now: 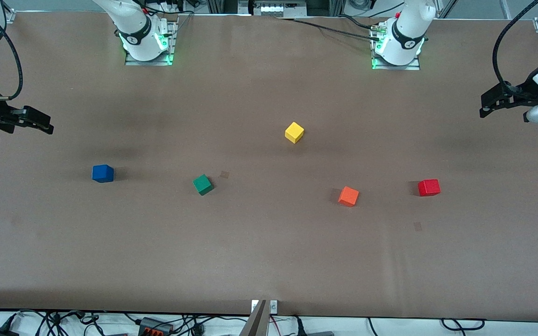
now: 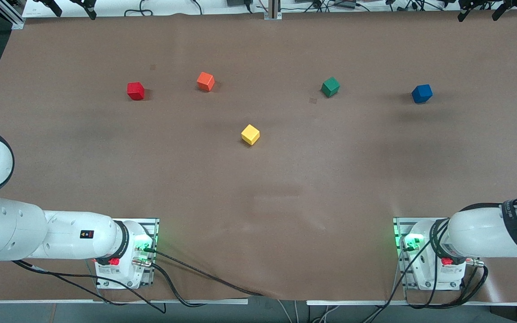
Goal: Pass red block to right arm, stack on blue
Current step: 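Move the left gripper down toward the red cube, then close the left gripper on the red cube while the right gripper advances, then lift the red cube with the left gripper while the right gripper waits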
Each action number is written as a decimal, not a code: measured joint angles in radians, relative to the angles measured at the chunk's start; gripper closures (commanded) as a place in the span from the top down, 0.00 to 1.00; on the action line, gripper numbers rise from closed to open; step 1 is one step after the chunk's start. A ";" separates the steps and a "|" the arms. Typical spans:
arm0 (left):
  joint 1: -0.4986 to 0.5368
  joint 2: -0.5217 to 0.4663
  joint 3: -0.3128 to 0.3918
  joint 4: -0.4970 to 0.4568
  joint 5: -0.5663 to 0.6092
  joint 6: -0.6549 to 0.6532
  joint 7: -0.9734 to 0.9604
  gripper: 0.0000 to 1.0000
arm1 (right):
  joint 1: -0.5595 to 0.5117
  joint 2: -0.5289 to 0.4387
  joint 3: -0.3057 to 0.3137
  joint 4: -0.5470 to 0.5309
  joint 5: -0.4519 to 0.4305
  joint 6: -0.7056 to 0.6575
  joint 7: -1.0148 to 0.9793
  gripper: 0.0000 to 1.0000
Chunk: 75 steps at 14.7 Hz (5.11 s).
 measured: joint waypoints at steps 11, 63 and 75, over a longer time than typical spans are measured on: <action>0.001 0.002 0.001 0.000 0.000 -0.053 -0.007 1.00 | -0.001 0.000 -0.002 -0.005 0.000 -0.005 0.000 1.00; 0.080 0.546 -0.008 -0.376 -0.071 0.865 -0.082 0.86 | 0.185 0.184 0.014 0.004 0.411 0.034 -0.003 1.00; 0.087 0.565 -0.009 -0.377 -0.071 0.890 -0.061 0.23 | 0.232 0.214 0.014 0.009 0.559 0.139 -0.003 1.00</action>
